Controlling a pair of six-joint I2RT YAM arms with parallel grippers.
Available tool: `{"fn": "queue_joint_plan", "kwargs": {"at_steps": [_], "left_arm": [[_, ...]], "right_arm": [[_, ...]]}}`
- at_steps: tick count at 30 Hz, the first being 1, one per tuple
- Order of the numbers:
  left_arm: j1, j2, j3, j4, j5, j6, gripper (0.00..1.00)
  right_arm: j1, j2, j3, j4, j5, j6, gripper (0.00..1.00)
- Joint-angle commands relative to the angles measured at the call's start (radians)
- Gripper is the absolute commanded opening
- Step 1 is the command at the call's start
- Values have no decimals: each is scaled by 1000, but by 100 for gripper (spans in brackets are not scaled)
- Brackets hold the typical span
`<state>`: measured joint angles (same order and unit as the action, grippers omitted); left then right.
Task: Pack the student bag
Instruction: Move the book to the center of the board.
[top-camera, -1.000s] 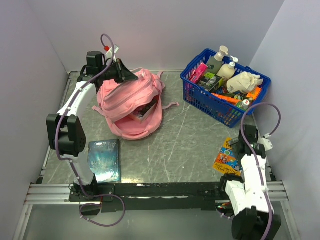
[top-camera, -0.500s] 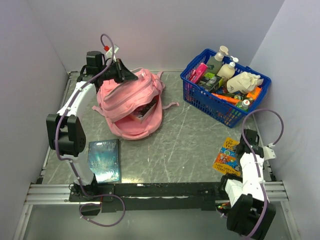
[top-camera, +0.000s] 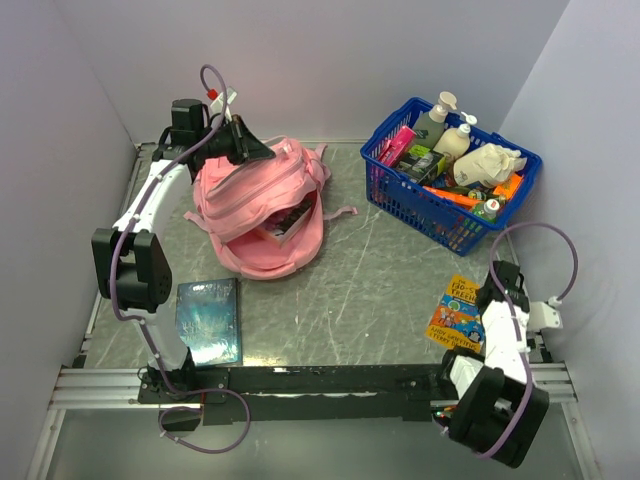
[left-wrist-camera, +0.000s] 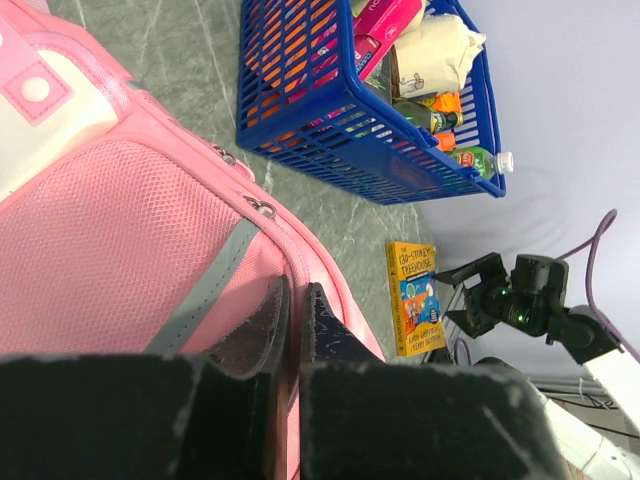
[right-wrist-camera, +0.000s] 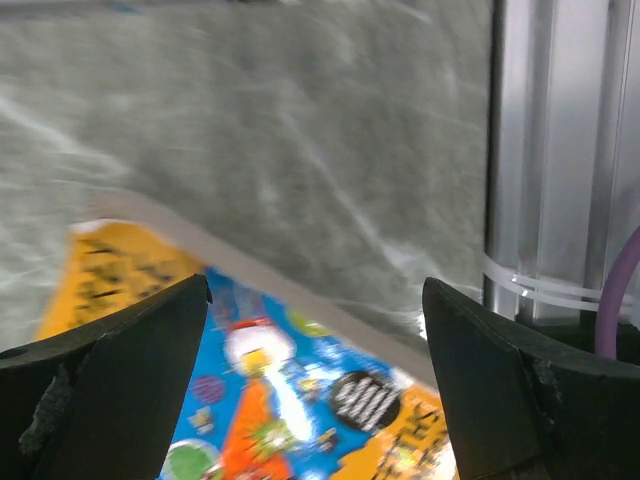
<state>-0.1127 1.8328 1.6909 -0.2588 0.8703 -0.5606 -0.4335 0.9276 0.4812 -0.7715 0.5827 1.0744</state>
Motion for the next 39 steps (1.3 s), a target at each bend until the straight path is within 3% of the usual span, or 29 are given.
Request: {"fn": "queue_joint_plan", "kwargs": {"at_steps": [1,6,10,13,16,21,26,32,39], "left_arm": [[-1,-38,64,107,93,-25,1],[1,-43,62,122,113,-61,1],[4,-56,66,112,110,-53,1],[4,-61,70,109,110,-58,1],[5,-66,79,104,105,-64,1],[5,-79,92,93,93,-59,1],[5,-98,64,127,81,-79,1],[5,-90,76,122,72,-82,1],[7,-95,64,127,67,-78,1]], "right_arm": [[-28,-99,-52,106,-99,7,91],[-22,-109,-111,201,-260,41,89],[44,-26,-98,192,-290,53,98],[110,-3,-110,201,-314,87,99],[249,-9,-119,219,-304,133,99],[476,114,-95,230,-298,237,100],[564,194,-17,97,-224,222,100],[666,186,65,97,-185,171,100],[889,332,172,146,-216,176,100]]}}
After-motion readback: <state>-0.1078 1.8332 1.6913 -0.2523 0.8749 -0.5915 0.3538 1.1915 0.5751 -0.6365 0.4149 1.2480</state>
